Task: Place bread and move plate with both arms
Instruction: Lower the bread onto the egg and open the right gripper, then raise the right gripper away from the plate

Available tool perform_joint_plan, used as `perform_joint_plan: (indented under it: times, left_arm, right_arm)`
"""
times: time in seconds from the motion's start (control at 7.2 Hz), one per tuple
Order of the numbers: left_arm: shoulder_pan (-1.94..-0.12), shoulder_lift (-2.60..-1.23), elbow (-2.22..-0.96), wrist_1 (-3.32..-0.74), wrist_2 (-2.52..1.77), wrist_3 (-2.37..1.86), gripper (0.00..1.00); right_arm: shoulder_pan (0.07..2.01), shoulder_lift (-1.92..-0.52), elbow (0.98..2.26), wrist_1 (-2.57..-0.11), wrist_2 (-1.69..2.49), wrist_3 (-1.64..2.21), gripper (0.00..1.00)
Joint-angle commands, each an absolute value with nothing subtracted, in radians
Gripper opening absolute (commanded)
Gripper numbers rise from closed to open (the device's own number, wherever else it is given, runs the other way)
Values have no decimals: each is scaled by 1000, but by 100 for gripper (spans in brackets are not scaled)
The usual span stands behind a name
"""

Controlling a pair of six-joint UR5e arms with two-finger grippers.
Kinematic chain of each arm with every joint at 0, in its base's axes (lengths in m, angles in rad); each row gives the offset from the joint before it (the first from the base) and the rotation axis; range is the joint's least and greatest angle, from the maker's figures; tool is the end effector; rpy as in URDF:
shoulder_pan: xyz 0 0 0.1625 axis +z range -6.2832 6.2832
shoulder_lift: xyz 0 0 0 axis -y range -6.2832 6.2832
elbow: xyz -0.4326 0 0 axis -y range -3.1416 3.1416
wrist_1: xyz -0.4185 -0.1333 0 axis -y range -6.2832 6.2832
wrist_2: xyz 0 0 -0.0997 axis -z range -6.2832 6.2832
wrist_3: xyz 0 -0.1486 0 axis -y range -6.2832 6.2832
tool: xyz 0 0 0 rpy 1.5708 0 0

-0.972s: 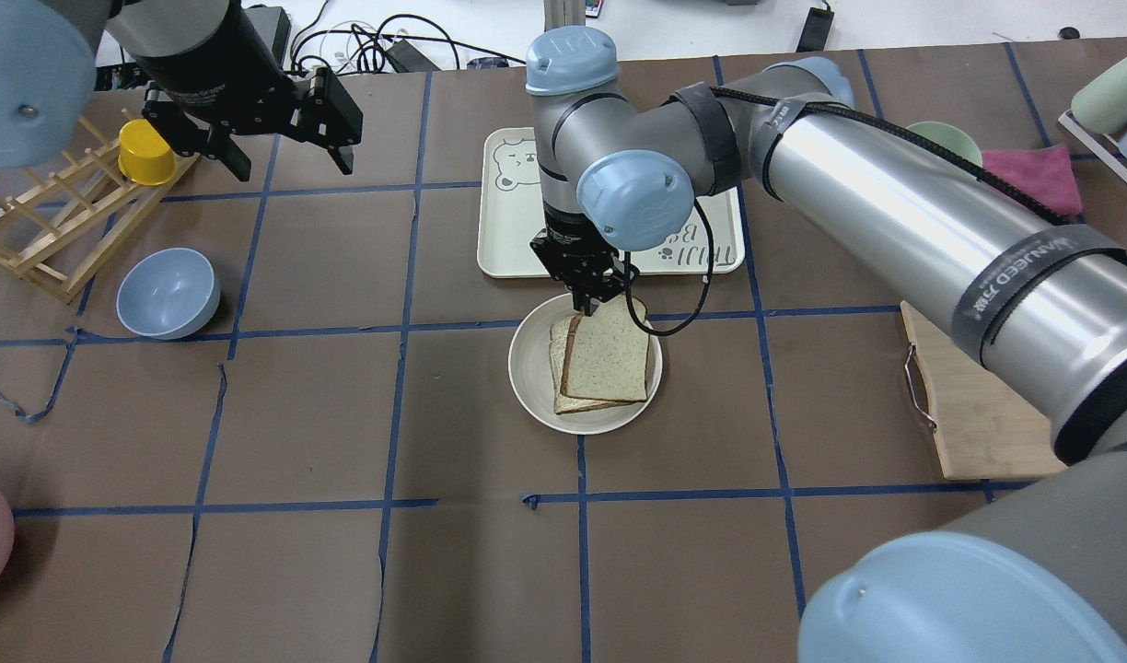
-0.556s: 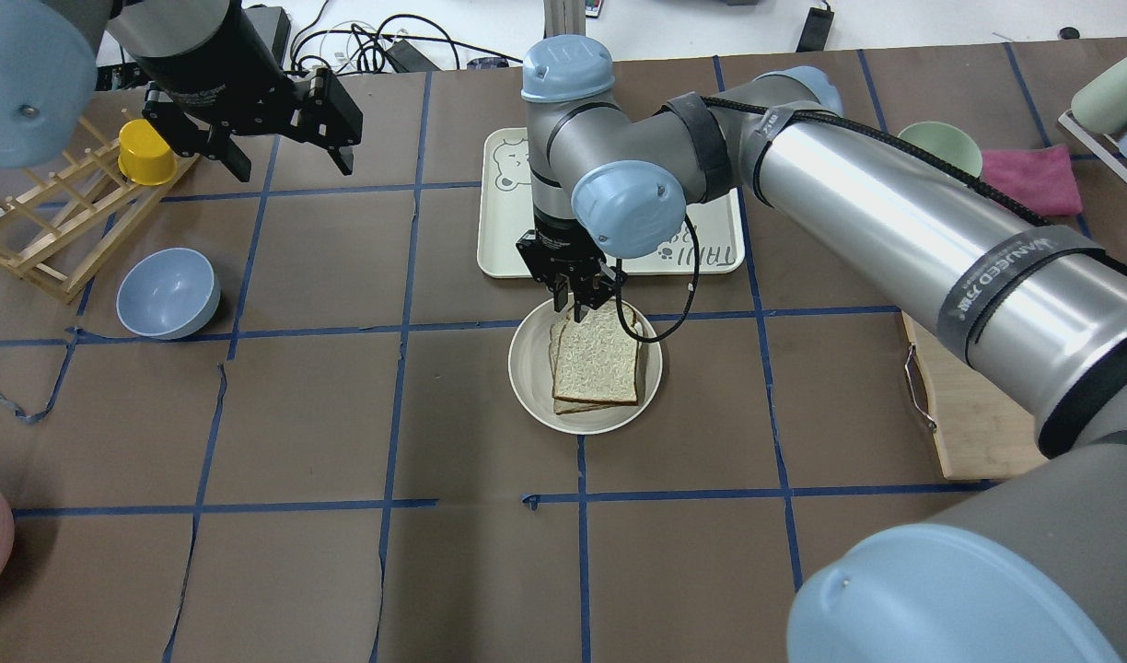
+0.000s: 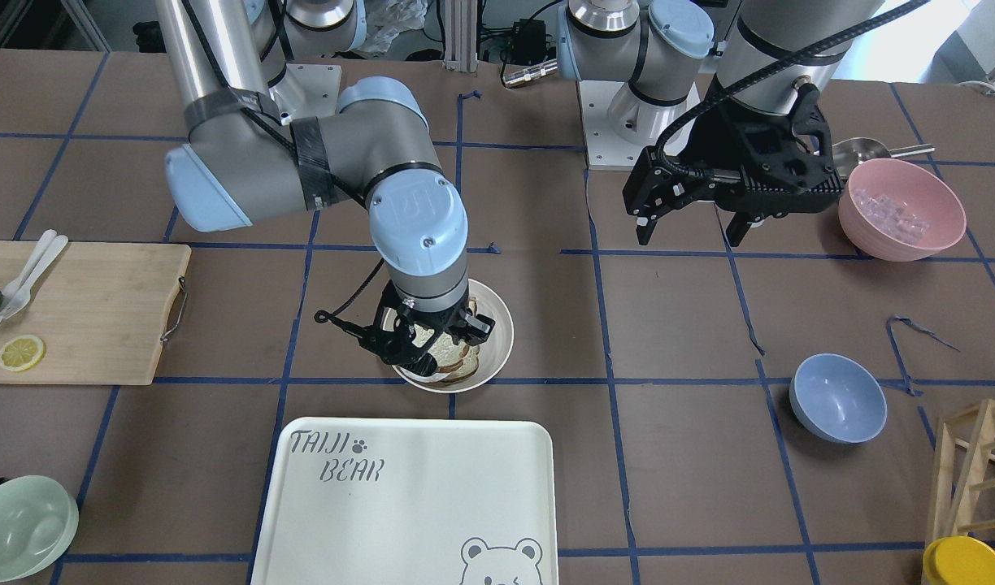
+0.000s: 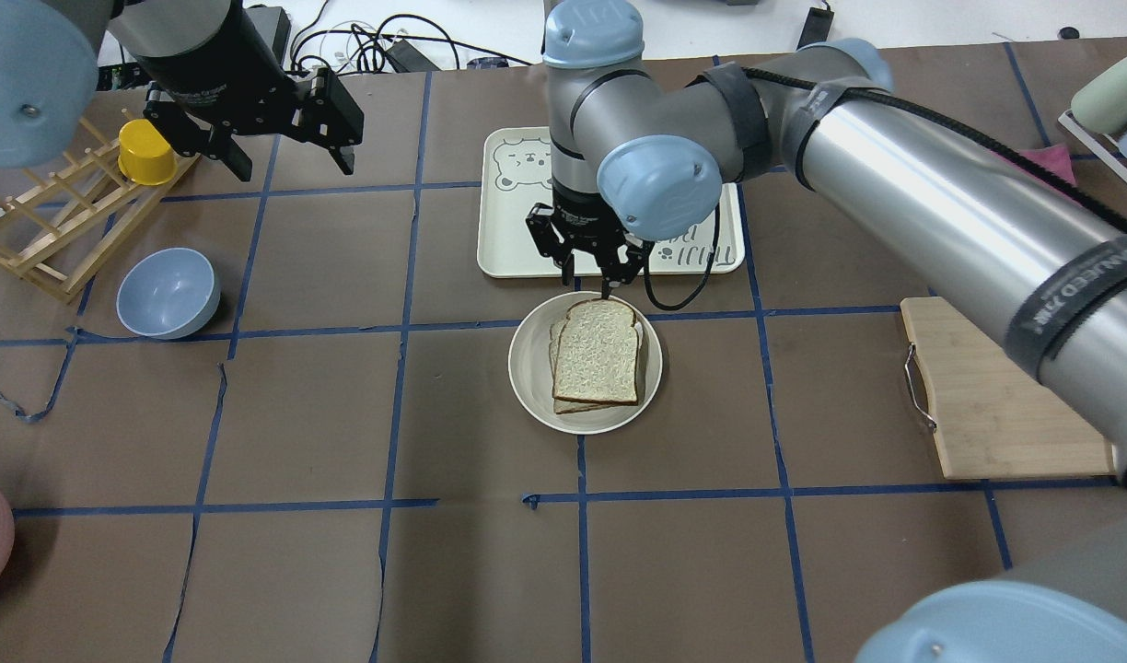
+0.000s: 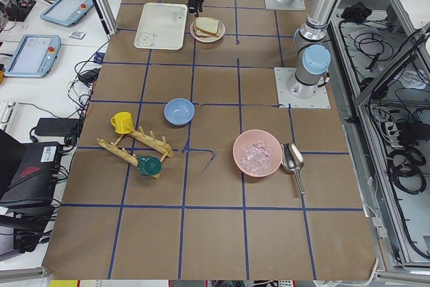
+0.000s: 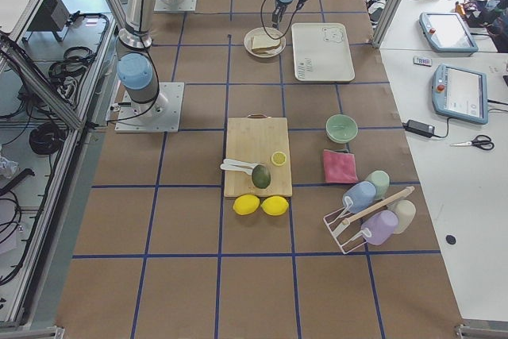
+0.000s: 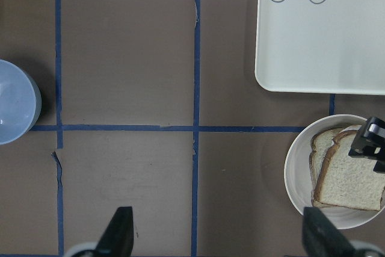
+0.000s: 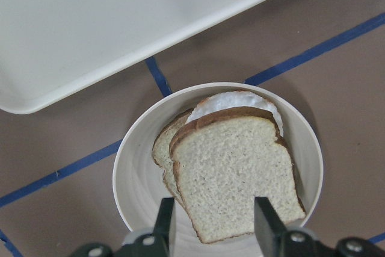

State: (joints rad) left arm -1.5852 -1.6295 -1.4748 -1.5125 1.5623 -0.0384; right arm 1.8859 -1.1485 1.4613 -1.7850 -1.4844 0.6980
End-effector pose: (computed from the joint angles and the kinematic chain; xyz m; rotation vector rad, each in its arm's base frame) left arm -0.1426 -0.5550 0.4716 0.0369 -3.1268 0.1492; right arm 0.3435 -0.5824 0.2712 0.5978 3.0495 0.1992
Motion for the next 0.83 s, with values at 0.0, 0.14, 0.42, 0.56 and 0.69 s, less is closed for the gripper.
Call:
perform_joint_plan:
  times: [0.0, 0.14, 0.42, 0.56, 0.69]
  left_arm:
    - [-1589, -1628, -1474, -1513, 1563, -40, 100]
    - [-1586, -1628, -1474, -1513, 1563, -38, 100]
    - [-1607, -1649, -1474, -1513, 1563, -54, 100]
    - [-1638, -1661, -1492, -1513, 1565, -61, 100]
    - [-1672, -1672, -1550, -1452, 1560, -195, 100]
  right_arm:
    - [1749, -1276, 1463, -1714, -1482, 510, 100]
    - [1691, -1339, 1463, -1685, -1526, 506, 100]
    - [1651, -1393, 1463, -1669, -1578, 274, 100]
    - [1648, -1422, 1463, -1664, -1578, 247, 100]
    - [1631, -1431, 1465, -1663, -1575, 217, 100]
